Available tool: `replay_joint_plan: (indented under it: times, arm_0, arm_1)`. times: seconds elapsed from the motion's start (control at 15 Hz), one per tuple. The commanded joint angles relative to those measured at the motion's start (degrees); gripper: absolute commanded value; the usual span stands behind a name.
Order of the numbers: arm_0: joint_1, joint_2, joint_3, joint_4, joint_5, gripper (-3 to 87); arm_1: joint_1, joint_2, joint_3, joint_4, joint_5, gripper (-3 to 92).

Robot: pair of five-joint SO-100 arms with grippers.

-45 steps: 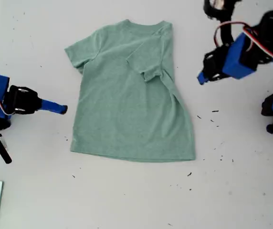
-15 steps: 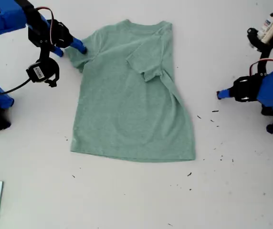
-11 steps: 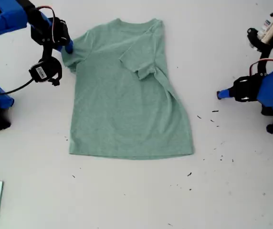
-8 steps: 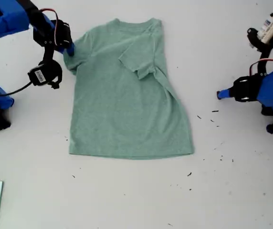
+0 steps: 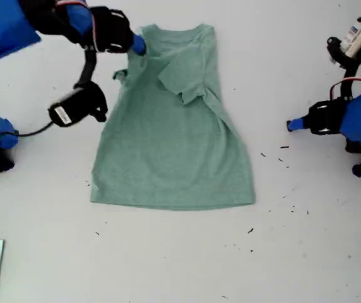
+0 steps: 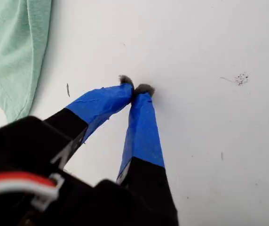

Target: Fold t shirt

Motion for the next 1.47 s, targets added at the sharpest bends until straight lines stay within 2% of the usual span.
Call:
replay_joint_plan:
  times: [0.0, 0.13, 0.2, 0.27, 0.4, 0.53, 0.6, 0.67, 0.73, 0.8, 0.87, 1.0, 1.07, 1.13, 1.27, 1.4]
  arm_0:
    - [5.98, -11.51, -13.18, -2.64, -1.58, -0.3]
    - [6.06, -23.47, -23.55, -2.29, -1.14, 2.3]
    - [5.1, -30.85, -31.11, 1.14, 1.05, 21.4]
    - [4.48, -33.22, -35.16, 4.57, 2.55, 30.2]
    - [3.87, -21.45, -33.57, 10.81, 5.1, 31.9]
    - [2.02, -6.59, -28.56, 16.7, 5.1, 25.6]
    - [1.41, 2.11, -18.72, 16.0, 3.78, 21.0]
    - [1.67, 13.8, -1.14, 9.49, 2.55, 14.1]
    - [1.85, 26.37, 18.46, 1.23, 0.18, 13.4]
    - [1.58, 37.0, 36.04, -4.57, -2.72, 5.8]
    - [2.64, 46.05, 50.71, -9.14, -5.8, 3.9]
    - [7.65, 57.57, 70.58, -14.24, -14.68, -0.2]
    - [11.6, 64.42, 79.19, -15.73, -19.69, -0.2]
    - [13.8, 71.1, 85.61, -14.5, -23.73, -0.2]
    - [15.47, 80.77, 90.26, -10.72, -25.4, -0.2]
    - [14.85, 82.79, 91.14, -10.37, -25.4, -0.2]
  arm_1:
    - [-0.79, 0.97, 1.93, -0.18, 0.53, 2.5]
    - [-0.79, 0.97, 1.93, -0.18, 0.7, 2.5]
    - [-0.79, 0.97, 1.93, -0.09, 0.7, 2.5]
    - [-0.79, 0.97, 1.93, -0.09, 0.79, 2.5]
    - [-0.79, 0.97, 1.93, -0.09, 0.79, 2.5]
    - [-0.7, 0.97, 1.93, -0.18, 0.62, 2.5]
    - [-0.7, 0.97, 1.93, -0.18, 0.62, 2.5]
    - [-0.7, 0.97, 1.93, -0.18, 0.62, 2.5]
    - [-0.7, 0.97, 1.93, -0.18, 0.62, 2.5]
    - [-0.7, 0.97, 1.93, -0.18, 0.62, 2.5]
    - [-0.79, 0.97, 1.93, -0.18, 0.62, 2.5]
    - [-0.88, 0.97, 1.93, -0.26, 0.7, 2.5]
    - [-0.88, 0.97, 1.93, -0.26, 0.7, 2.5]
    - [-0.97, 0.97, 1.93, -0.26, 0.97, 2.5]
    - [-2.9, 0.88, 0.97, -0.53, 1.67, 2.5]
    - [-8.61, -7.21, -8.26, -1.32, 5.98, 2.5]
